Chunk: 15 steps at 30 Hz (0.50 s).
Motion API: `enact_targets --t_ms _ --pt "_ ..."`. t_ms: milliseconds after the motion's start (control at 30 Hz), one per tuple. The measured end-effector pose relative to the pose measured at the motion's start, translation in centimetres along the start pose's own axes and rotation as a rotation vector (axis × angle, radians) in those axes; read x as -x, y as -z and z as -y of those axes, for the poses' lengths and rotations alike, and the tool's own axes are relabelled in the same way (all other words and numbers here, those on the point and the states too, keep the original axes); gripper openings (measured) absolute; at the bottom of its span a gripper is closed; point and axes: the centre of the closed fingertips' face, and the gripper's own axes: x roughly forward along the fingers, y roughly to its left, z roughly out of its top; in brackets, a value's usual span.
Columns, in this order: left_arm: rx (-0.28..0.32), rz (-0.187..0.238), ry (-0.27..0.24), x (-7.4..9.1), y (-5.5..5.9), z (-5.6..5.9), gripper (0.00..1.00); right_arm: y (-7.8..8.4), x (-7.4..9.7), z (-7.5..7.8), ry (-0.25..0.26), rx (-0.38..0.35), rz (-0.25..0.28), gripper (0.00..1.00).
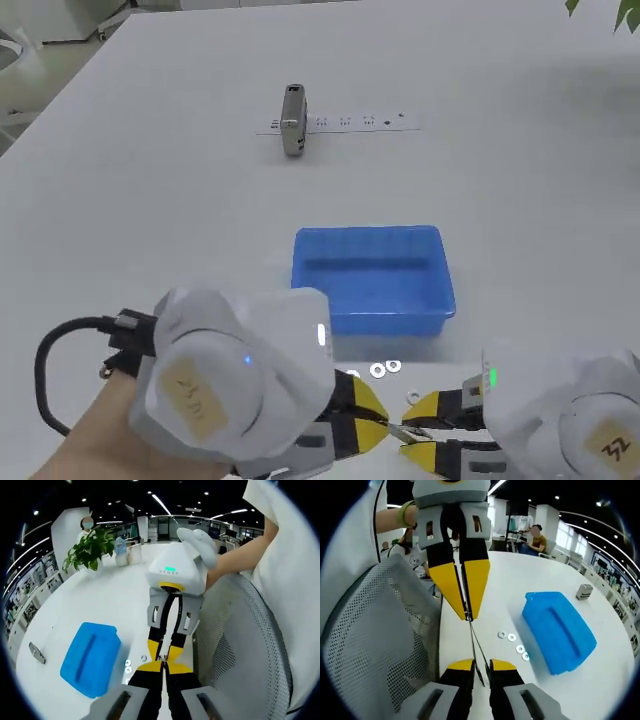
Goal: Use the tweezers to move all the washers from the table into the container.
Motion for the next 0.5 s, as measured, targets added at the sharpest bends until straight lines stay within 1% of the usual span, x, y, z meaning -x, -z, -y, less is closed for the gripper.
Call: enact_targets --t_ms 33,67,133,267,367,400,433,467,500 --pt "-0.006 0.010 0.007 -0.2 -0.5 0.0 0.00 -0.2 0.2 0.0 0.001 -0.002 0.010 0.08" --pt "-0.006 0.011 0.010 -0.3 -0.7 0.0 0.00 -0.4 0.4 0.1 0.001 -0.005 0.023 0.07" --pt "-0.013 0.014 0.017 -0.6 -1.3 0.0 0.00 -0.1 0.5 0.0 -0.002 0.006 0.018 0.05" --pt "-0.017 0.024 0.037 -1.0 -2.2 0.2 0.00 0.2 1.0 0.1 -0.007 -0.016 0.032 0.04" --pt "-0.011 0.030 0.047 -1.4 -2.8 0.2 0.00 0.4 1.2 0.0 -0.001 -0.006 0.048 0.02" --pt "0.037 0.040 0.052 -1.5 -2.9 0.2 0.00 0.4 1.3 0.0 0.003 -0.005 0.051 0.02" --pt "0.062 0.051 0.066 -1.6 -3.0 0.3 0.00 0.4 1.4 0.0 0.005 -0.012 0.060 0.02" --pt "0.097 0.080 0.052 -1.6 -3.2 -0.1 0.02 0.5 1.4 0.1 0.015 -0.018 0.068 0.01" --pt "0.144 0.096 0.045 -1.6 -3.1 -0.2 0.08 0.6 1.6 0.5 0.034 -0.030 0.077 0.01"
